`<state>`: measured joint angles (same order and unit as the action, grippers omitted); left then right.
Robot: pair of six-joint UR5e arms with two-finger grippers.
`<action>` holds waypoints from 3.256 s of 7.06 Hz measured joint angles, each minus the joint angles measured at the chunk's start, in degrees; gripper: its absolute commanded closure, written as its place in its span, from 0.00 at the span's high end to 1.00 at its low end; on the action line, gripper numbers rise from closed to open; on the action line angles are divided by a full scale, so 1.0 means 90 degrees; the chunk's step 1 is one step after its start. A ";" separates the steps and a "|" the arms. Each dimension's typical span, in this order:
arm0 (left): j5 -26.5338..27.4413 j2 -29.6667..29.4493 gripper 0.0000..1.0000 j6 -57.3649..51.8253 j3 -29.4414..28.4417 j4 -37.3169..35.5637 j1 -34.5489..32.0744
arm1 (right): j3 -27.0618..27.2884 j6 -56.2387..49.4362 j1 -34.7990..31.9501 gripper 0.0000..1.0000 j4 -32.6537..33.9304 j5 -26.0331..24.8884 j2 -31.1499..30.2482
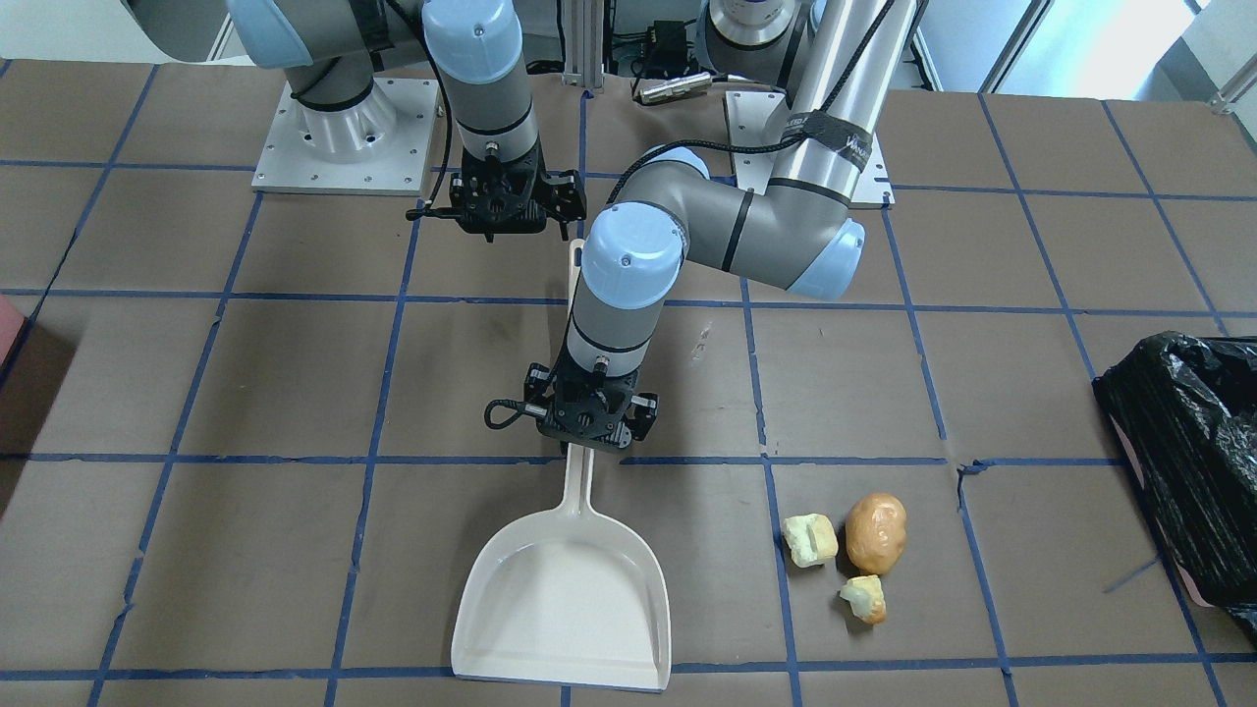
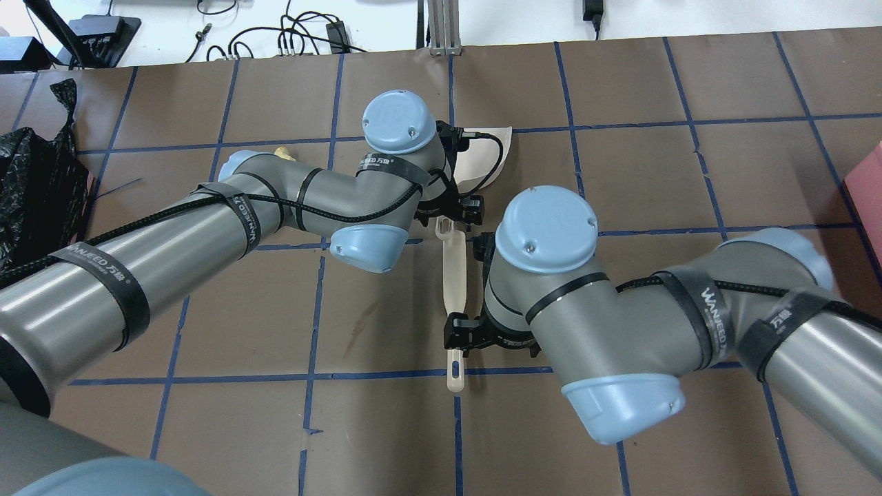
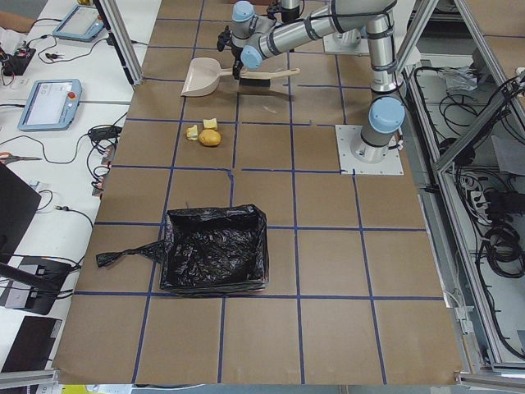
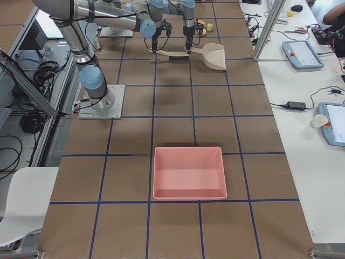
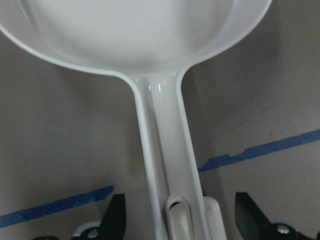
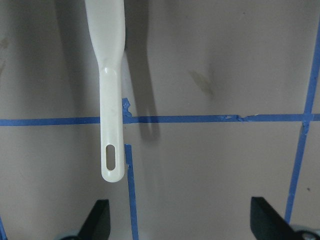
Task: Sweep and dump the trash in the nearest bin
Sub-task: 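Lift the dustpan toward the potato with the left gripper while the right lifts the brush, then lower the dustpan beside the potato and bring the brush over with the right gripper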
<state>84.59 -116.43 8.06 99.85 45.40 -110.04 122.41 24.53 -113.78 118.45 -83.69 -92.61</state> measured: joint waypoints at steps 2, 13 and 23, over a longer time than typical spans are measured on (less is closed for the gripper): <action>0.0003 -0.0014 0.03 0.0000 -0.0016 0.0014 0.0007 | 0.0219 0.0236 -0.0344 0.94 0.1003 -0.0138 0.0441; -0.0029 0.0601 0.02 -0.2456 -0.1621 0.2193 0.1718 | 0.0143 0.0413 -0.0893 0.17 0.2347 -0.0543 0.1380; 0.0217 0.1683 0.04 -0.8741 -0.1446 0.4929 0.5230 | -0.2407 0.2505 -0.0799 0.02 0.0186 -0.0654 0.2045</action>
<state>86.54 -101.28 -70.61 86.84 89.76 -62.98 100.75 47.07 -120.96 120.12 -89.57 -74.21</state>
